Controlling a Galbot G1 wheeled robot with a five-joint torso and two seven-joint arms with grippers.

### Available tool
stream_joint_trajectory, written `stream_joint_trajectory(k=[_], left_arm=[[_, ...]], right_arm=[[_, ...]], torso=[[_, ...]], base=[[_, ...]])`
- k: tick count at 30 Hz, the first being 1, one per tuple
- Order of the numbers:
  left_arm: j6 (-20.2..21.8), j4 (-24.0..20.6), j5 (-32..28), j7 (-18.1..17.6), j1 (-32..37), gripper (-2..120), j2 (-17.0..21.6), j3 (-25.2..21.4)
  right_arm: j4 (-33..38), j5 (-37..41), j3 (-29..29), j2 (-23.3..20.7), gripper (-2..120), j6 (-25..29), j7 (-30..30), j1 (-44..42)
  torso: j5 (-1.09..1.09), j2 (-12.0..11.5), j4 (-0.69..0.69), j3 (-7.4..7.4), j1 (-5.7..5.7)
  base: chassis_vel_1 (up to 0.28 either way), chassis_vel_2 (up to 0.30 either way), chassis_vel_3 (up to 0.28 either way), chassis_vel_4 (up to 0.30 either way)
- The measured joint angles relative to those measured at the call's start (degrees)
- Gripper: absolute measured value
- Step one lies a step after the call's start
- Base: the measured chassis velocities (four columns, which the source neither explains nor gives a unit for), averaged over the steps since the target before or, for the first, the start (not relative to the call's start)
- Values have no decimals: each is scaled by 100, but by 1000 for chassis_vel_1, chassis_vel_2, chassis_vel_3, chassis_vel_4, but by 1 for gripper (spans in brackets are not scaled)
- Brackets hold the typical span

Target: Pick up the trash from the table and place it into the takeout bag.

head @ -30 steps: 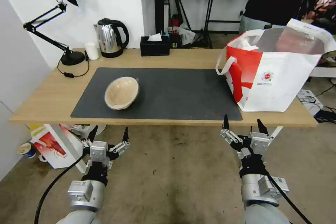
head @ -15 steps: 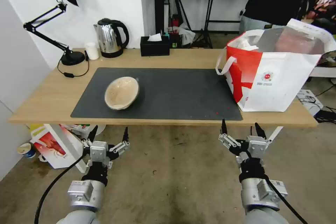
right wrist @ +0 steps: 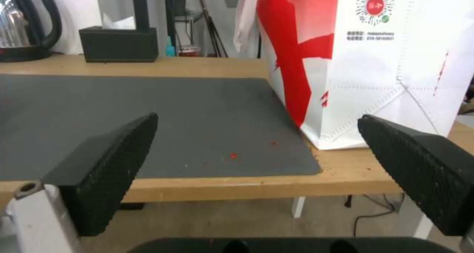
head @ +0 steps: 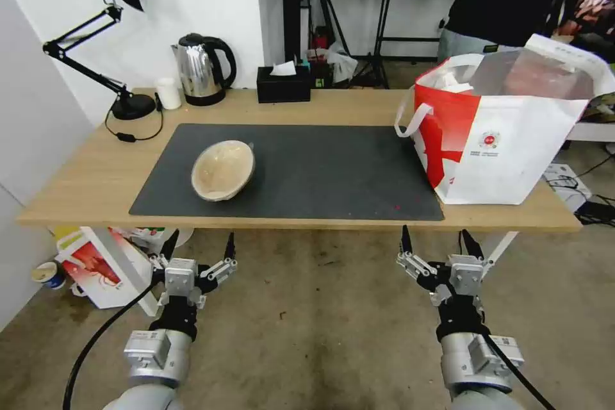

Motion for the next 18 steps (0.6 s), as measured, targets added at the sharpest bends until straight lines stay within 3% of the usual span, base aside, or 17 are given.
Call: stream_joint_trajectory(k=[18], left_arm=[[0, 0, 0, 0, 0, 100, 0, 0]], right_arm=[[-17, -26, -20, -7, 100, -4, -94, -8]], torso=[[0, 0, 0, 0, 0]], base=[[0, 0, 0, 0]])
